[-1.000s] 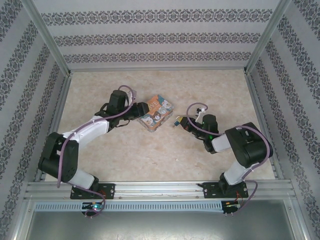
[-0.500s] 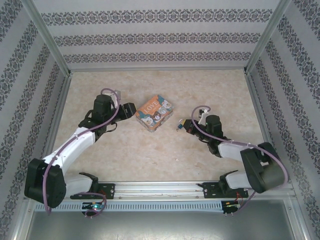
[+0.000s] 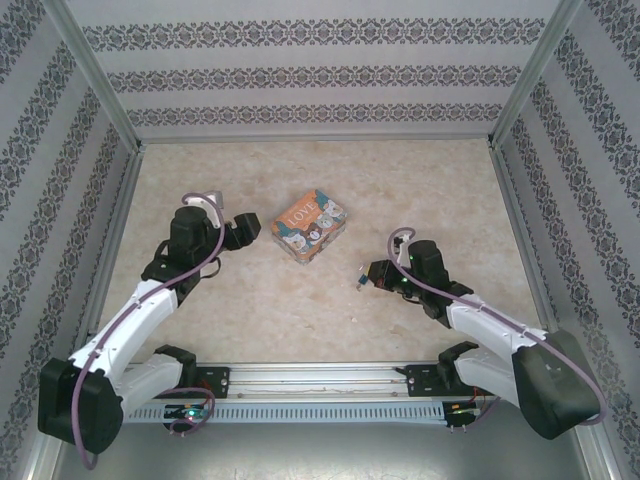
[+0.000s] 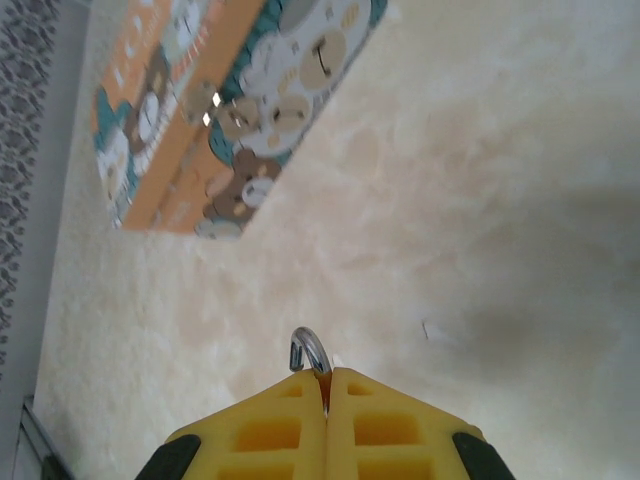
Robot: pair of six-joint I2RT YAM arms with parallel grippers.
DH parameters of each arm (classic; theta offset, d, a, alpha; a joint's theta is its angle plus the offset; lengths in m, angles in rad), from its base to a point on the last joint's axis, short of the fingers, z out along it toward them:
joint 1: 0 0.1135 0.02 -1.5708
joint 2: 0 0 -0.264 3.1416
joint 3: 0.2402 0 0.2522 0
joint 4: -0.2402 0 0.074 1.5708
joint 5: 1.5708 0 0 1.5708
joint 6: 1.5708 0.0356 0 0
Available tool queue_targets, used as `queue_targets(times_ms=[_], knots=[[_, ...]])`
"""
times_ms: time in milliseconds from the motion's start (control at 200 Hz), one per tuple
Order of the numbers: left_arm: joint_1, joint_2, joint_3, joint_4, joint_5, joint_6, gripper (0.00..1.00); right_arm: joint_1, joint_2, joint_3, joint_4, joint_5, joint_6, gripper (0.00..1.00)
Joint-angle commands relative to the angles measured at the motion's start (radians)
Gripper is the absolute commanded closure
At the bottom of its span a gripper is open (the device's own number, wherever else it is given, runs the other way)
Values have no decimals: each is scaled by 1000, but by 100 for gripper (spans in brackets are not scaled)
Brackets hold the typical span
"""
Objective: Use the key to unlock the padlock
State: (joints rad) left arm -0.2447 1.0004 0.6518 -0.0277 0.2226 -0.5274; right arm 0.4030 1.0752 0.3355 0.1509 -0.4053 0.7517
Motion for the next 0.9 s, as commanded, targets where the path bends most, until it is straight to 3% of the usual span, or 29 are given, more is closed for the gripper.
queue_targets(times_ms=[0,230,894], knots=[[15,-40,-23,43,-47,41,11,31,-27,51,-144,13,-36,100],[17,-74,-50,45,-68,56,7,73,-24,90,-295,26,-64,100],[19,-84,-57,28,-77,76,5,109,175,180,-324,40,-113,100]])
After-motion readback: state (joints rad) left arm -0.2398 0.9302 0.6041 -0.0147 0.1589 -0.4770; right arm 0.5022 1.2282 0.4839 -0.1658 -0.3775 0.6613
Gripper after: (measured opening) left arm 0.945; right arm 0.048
